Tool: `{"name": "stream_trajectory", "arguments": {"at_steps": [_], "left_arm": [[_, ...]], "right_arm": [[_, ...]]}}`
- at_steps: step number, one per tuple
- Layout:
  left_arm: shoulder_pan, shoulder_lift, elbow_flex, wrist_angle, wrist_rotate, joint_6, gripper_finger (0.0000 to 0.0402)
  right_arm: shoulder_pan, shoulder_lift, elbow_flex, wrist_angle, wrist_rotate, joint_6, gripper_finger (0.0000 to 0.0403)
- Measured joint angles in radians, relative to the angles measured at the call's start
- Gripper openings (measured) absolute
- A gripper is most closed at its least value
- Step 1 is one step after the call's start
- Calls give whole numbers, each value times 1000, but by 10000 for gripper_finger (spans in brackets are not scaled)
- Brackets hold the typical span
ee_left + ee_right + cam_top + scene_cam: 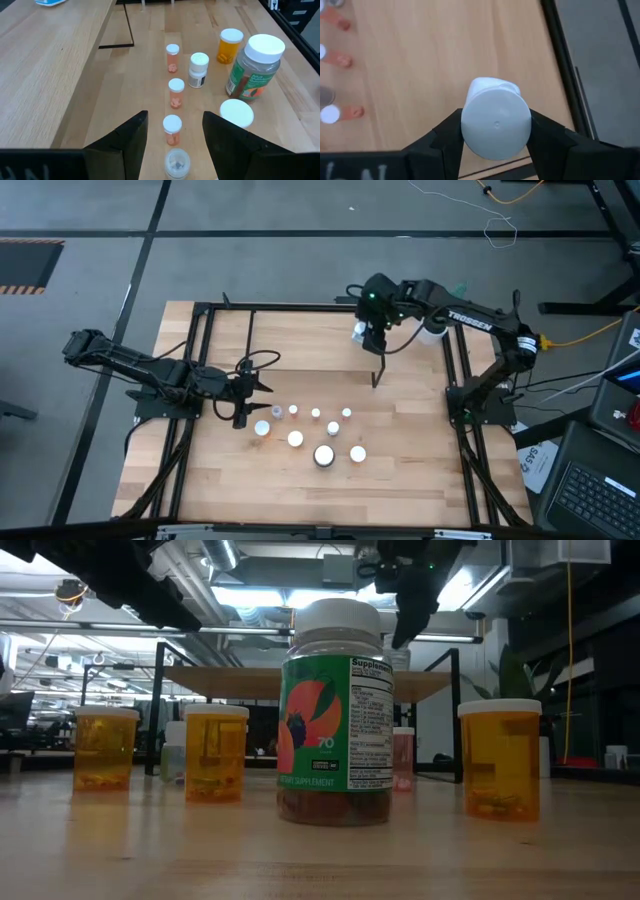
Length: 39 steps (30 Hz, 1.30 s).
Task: Pick and place medicine bottles onto shelf by color
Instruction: Put the large white pill bottle on the shelf, then put the right pink pill bottle on the shelf
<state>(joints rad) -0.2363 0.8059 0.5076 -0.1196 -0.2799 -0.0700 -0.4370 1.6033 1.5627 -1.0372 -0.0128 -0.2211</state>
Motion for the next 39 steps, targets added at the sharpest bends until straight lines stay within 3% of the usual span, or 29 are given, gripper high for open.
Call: {"name": "stream_trajectory", "arguments": {"at_steps": [9, 18, 21, 26, 29, 31, 35, 39], "left_arm": [[0, 0, 0, 0, 0, 0, 185], [0, 0, 0, 0, 0, 0, 185], [0, 0, 0, 0, 0, 0, 185], [0, 0, 0, 0, 0, -5, 185], [0, 0, 0, 0, 0, -5, 185], [0, 0, 0, 0, 0, -5, 185], [0, 0, 0, -1, 0, -5, 185], [0, 0, 0, -1, 0, -5, 185]], "right_arm": [[0, 6, 13, 7, 3, -45, 224], [0, 5, 183, 15, 11, -40, 235], [11, 5, 254, 6, -113, 23, 236], [66, 3, 316, 1, -526, 59, 236], [122, 3, 316, -39, -656, 36, 236], [174, 3, 304, -81, -639, -15, 236], [283, 4, 218, -115, -495, -58, 236], [393, 3, 61, -29, -377, -50, 236]]}}
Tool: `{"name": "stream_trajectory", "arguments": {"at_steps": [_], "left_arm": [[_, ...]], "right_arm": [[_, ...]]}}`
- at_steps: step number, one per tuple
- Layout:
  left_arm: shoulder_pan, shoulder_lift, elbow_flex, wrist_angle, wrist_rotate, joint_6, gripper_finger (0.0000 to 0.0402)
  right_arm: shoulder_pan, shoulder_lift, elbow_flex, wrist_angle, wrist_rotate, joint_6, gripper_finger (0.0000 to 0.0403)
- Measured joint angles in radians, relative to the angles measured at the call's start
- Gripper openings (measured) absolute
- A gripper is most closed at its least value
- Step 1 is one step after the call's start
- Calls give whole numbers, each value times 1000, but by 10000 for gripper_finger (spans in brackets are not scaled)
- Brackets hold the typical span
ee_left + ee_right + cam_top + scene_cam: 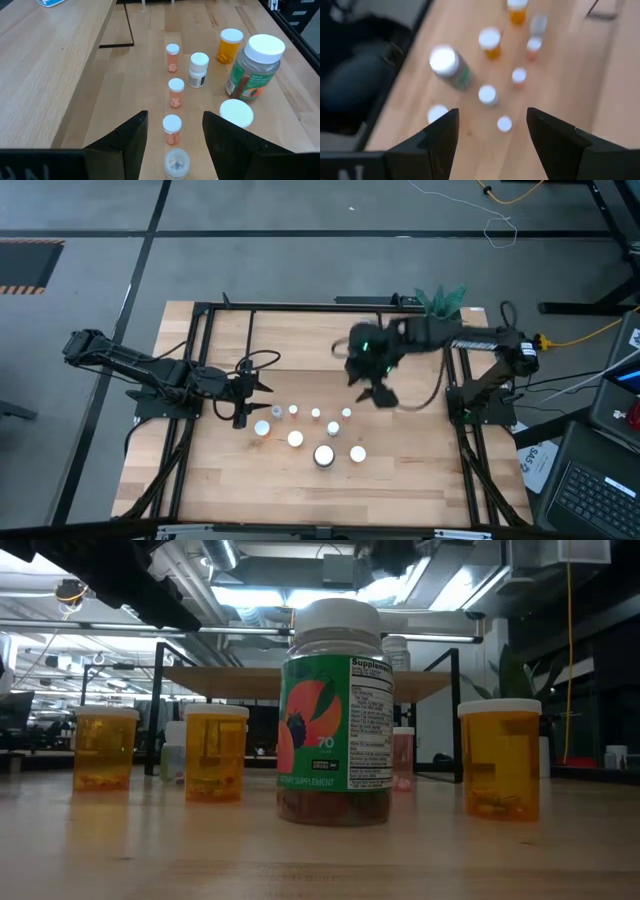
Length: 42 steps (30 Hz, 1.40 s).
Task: Pick and place medicine bottles onto shelf by color
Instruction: Put the right pink pill bottle on the shelf
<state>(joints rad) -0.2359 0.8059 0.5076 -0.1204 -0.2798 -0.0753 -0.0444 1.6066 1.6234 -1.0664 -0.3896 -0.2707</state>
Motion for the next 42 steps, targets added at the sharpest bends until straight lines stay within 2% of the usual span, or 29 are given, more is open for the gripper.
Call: {"name": "stream_trajectory", "arguments": {"at_steps": [8, 12, 15, 17, 22, 28, 35, 42], "left_arm": [[0, 0, 0, 0, 0, 0, 185], [0, 0, 0, 0, 0, 0, 185], [0, 0, 0, 0, 0, 0, 185], [0, 0, 0, 0, 0, 0, 185], [0, 0, 0, 0, 0, 0, 185], [0, 0, 0, 0, 0, 0, 185], [0, 0, 0, 0, 0, 0, 185], [0, 0, 0, 0, 0, 0, 185]], "right_arm": [[160, 1, -345, 343, 197, 6, 236], [198, 1, -460, 511, 313, 53, 236], [208, 1, -524, 585, 337, 74, 236], [209, 1, -552, 621, 346, 90, 236], [209, 1, -602, 659, 455, 154, 236], [210, 1, -662, 736, 485, 192, 236], [211, 31, -669, 771, 488, 215, 236], [211, 91, -669, 780, 553, 216, 236]]}}
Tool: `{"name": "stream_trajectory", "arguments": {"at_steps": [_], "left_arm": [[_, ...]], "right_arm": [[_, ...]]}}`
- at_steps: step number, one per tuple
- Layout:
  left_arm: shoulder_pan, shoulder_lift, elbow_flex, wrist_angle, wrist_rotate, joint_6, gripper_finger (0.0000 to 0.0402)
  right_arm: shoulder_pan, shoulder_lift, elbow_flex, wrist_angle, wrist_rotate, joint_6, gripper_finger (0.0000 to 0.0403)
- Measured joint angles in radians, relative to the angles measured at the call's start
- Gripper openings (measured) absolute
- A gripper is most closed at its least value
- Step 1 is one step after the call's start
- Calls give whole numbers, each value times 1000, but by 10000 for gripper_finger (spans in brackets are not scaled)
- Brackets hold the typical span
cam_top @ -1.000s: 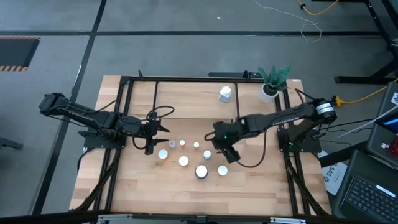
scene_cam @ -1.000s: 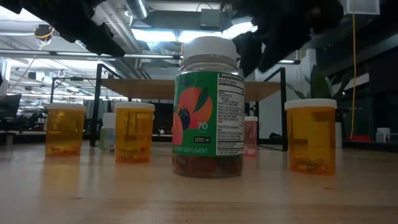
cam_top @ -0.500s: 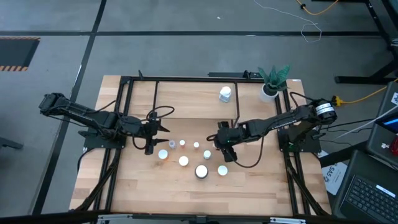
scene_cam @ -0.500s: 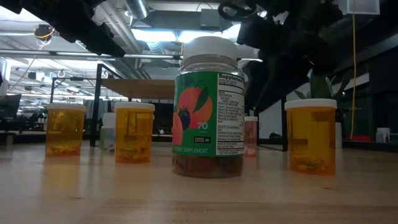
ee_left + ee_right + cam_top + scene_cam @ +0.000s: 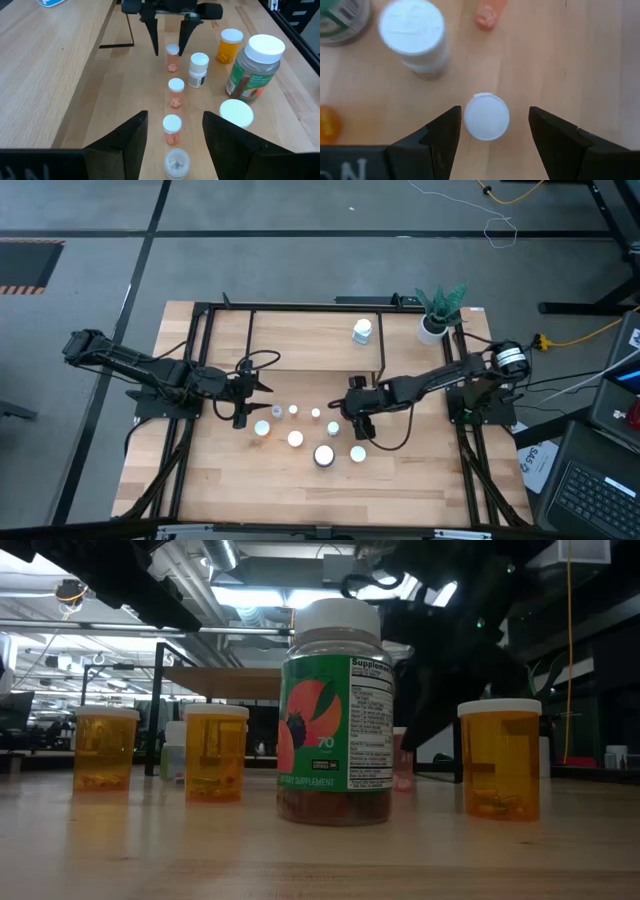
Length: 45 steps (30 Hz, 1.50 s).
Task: Pick and place medicine bottles onto shelf by color
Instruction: Put the right pink pill bottle on the shelf
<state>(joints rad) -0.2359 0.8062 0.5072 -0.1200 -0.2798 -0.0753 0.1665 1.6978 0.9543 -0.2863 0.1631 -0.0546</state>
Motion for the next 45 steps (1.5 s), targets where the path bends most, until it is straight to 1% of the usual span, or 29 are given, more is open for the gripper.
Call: {"name": "stream_trajectory", "arguments": {"at_steps": [3, 6, 8, 13, 15, 19, 23, 26, 32, 39, 42, 45], "left_arm": [[0, 0, 0, 0, 0, 0, 185], [0, 0, 0, 0, 0, 0, 185], [0, 0, 0, 0, 0, 0, 185], [0, 0, 0, 0, 0, 0, 185], [0, 0, 0, 0, 0, 0, 185], [0, 0, 0, 0, 0, 0, 185], [0, 0, 0, 0, 0, 0, 185], [0, 0, 0, -1, 0, 0, 185], [0, 0, 0, -3, 0, 0, 185], [0, 0, 0, -3, 0, 0, 185], [0, 0, 0, -3, 0, 0, 185], [0, 0, 0, -3, 0, 0, 185]], "right_arm": [[0, 3, 0, 1, 1, 4, 234], [1, 3, 0, 0, 1, 29, 213], [1, 3, 0, 0, 1, 42, 191], [2, 3, 0, 0, -22, 77, 115], [2, 0, 0, -2, -30, 82, 96], [2, -34, 22, -32, -84, 112, 92], [2, -81, 92, -119, -94, 125, 85], [1, -113, 152, -186, -92, 94, 90], [-31, -130, 326, -337, -7, -13, 89], [-131, -131, 520, -484, 2, -153, 89], [-197, -131, 564, -521, 2, -204, 89], [-274, -131, 582, -518, 1, -258, 89]]}}
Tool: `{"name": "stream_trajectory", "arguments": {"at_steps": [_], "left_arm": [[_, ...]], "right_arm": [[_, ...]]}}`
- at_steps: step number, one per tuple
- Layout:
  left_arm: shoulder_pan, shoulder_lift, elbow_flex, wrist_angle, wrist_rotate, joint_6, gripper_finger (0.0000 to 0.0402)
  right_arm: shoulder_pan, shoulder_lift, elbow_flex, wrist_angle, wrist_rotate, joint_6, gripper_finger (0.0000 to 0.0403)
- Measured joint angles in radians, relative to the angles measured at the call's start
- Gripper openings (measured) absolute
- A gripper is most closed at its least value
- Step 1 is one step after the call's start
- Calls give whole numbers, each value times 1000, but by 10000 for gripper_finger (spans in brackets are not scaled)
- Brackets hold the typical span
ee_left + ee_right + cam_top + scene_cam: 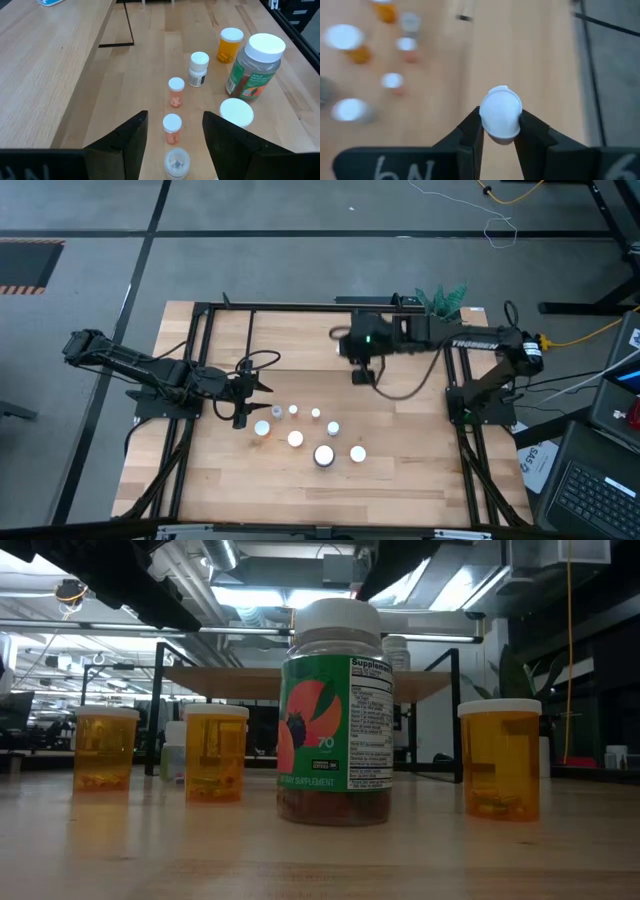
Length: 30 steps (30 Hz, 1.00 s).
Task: Pick and place medicine bottles onto shelf by color
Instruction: Put the right pink pill bottle on the shelf
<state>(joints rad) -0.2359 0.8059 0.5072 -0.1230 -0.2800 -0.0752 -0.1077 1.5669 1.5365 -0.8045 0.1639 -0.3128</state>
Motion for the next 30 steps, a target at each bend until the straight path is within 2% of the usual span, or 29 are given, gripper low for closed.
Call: {"name": "stream_trajectory", "arguments": {"at_steps": [3, 7, 12, 20, 30], "left_arm": [[0, 0, 0, 0, 0, 0, 185], [0, 0, 0, 0, 0, 0, 185], [0, 0, 0, 0, 0, 7, 185], [0, 0, 0, 1, 0, 7, 185], [0, 0, 0, 0, 0, 8, 185]], "right_arm": [[-85, 0, 1, 7, -21, -34, 89], [-188, 6, 1, 32, -132, -31, 89], [-256, 42, -1, 44, -212, -28, 89], [-268, 139, -1, 61, -246, -51, 89], [-268, 146, -1, 63, -245, -62, 94]]}}
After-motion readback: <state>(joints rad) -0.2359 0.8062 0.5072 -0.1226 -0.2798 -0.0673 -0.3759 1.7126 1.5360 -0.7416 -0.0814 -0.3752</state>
